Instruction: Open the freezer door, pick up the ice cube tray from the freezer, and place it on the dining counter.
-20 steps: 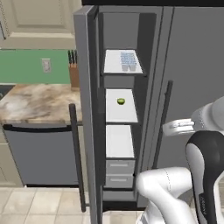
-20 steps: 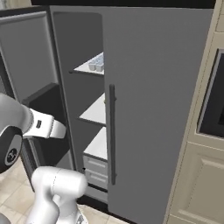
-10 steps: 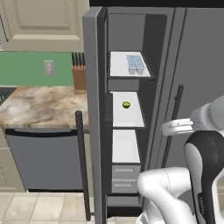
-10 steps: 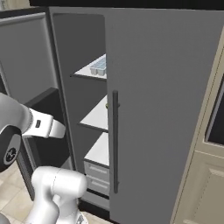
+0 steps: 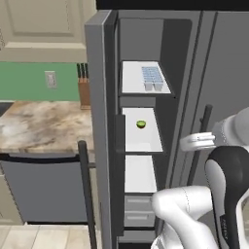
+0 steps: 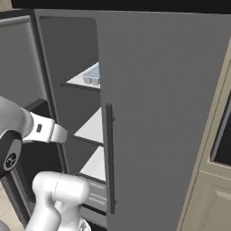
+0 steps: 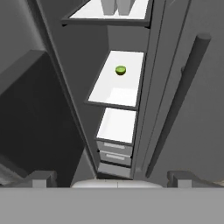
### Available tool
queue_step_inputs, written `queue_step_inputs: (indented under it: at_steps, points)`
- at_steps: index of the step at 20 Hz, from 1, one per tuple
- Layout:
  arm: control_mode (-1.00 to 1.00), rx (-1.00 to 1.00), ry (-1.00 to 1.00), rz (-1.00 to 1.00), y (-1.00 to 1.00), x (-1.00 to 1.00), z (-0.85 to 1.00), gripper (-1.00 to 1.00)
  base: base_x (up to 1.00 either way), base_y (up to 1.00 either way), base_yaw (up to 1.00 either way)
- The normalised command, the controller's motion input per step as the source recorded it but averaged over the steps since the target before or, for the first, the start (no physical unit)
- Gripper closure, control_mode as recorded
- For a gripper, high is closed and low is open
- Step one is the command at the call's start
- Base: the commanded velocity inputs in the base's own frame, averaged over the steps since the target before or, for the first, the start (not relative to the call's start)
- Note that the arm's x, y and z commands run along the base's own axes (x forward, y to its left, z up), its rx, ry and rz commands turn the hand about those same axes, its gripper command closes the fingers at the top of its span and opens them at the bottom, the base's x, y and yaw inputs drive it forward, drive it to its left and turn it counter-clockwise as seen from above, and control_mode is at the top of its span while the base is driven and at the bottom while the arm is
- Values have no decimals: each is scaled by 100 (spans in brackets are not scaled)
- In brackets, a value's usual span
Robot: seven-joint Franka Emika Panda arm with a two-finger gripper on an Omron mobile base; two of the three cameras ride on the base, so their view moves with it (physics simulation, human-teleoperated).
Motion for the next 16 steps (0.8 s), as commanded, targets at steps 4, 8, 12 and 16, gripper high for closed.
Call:
queue_step_inputs:
  at_steps: [4, 8, 12, 16]
  points:
    - [100, 0, 0, 0, 0, 0, 0, -100, 35, -10, 0]
    - [100, 0, 0, 0, 0, 0, 0, -100, 42, 0, 0]
    - [100, 0, 0, 0, 0, 0, 0, -100, 55, 0, 0]
    - [100, 0, 0, 0, 0, 0, 0, -100, 46, 11, 0]
